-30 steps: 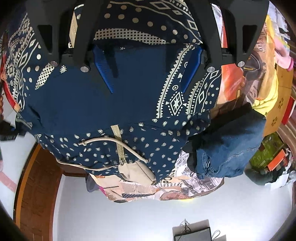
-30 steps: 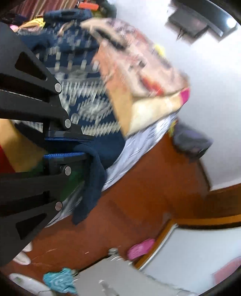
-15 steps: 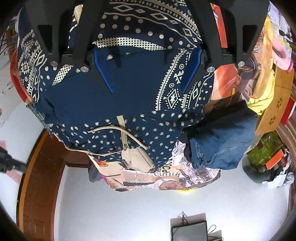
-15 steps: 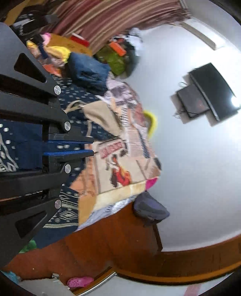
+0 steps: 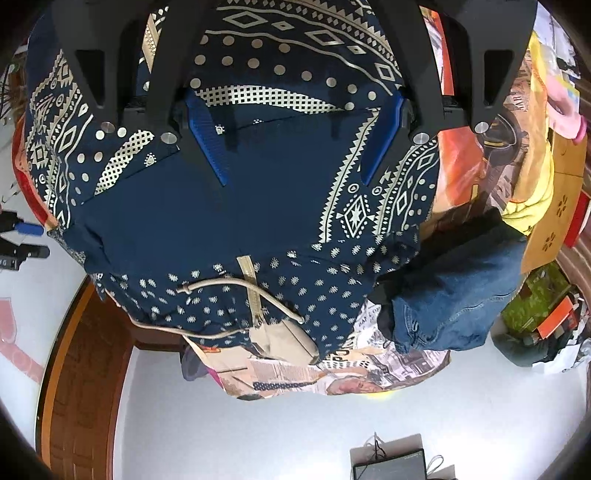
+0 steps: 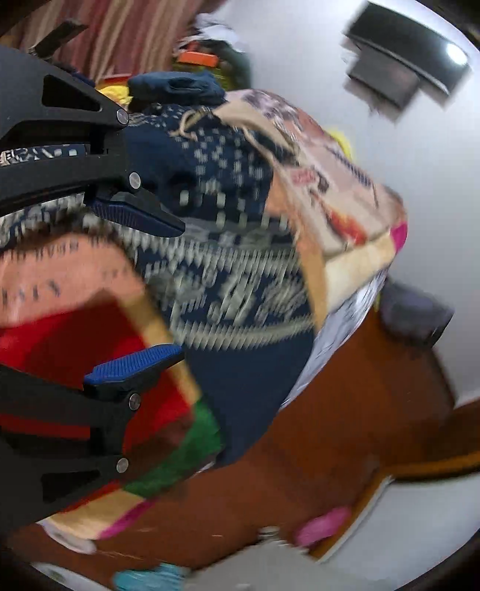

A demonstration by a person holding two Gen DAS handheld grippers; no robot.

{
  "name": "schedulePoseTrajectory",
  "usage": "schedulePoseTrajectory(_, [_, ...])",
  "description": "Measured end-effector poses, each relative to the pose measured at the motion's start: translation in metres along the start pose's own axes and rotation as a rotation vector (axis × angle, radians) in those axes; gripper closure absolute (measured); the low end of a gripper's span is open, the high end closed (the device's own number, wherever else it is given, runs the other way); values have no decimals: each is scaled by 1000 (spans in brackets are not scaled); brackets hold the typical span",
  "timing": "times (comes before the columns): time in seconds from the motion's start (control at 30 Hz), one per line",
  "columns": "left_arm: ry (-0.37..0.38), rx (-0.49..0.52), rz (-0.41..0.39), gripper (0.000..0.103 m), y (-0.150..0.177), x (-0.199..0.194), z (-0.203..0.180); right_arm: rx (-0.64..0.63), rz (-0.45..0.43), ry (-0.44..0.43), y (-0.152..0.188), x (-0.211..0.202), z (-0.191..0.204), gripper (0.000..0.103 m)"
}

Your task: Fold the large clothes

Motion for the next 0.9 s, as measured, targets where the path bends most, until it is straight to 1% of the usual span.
schedulePoseTrajectory(0.07, [-5,5,11,30,0,5,-2,42,18,-29,0,10,-10,47])
schedulePoseTrajectory(0.13, [-12,9,19,30,1,10,-3,57,18,-36,-5,18,-11,46])
schedulePoseTrajectory(0.23, [-15,0,28,31,1,16,-3,64,18,-25,-18,32,-13,47])
schedulePoseTrajectory(0.3, [-14,-11,29,30,0,18,-3,97,22,-20,-28,44,-17,47])
schedulePoseTrajectory(0.43, [-10,-19,35,31,-1,20,0,112,51,0,-43,59,-21,47])
schedulePoseTrajectory(0.5, [-7,-22,34,31,-2,20,1,119,35,20,-50,60,-19,54])
schedulePoseTrajectory(0.53, [-8,-21,32,30,-2,20,2,117,28,34,-51,58,-20,68])
schedulePoseTrajectory(0.57, [-9,-20,30,30,-2,19,2,108,22,49,-52,57,-19,80])
schedulePoseTrajectory(0.63, [-15,-13,20,30,-2,16,4,85,-9,44,-51,49,-13,94])
schedulePoseTrajectory(0.77, [-18,-5,4,31,-2,10,7,-35,-102,26,-50,18,16,97])
schedulePoseTrajectory(0.8, [-18,-5,2,31,-2,9,8,-90,-128,3,-48,4,33,97])
schedulePoseTrajectory(0.87, [-15,-6,-2,31,-2,6,10,-149,-144,-53,-48,-15,58,97])
schedulePoseTrajectory(0.9, [-14,-6,-4,30,-2,5,11,-178,-154,-106,-47,-27,75,97])
Point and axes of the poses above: each gripper's, at about its wrist camera, not at the fingertips, and x roughly the way its jaws point, z to its left, y to its underside, the point moved 2 cm from there along x, roughly the way its jaws point, and after that the axes turned 7 degrees about -z, right-handed, at the moved point
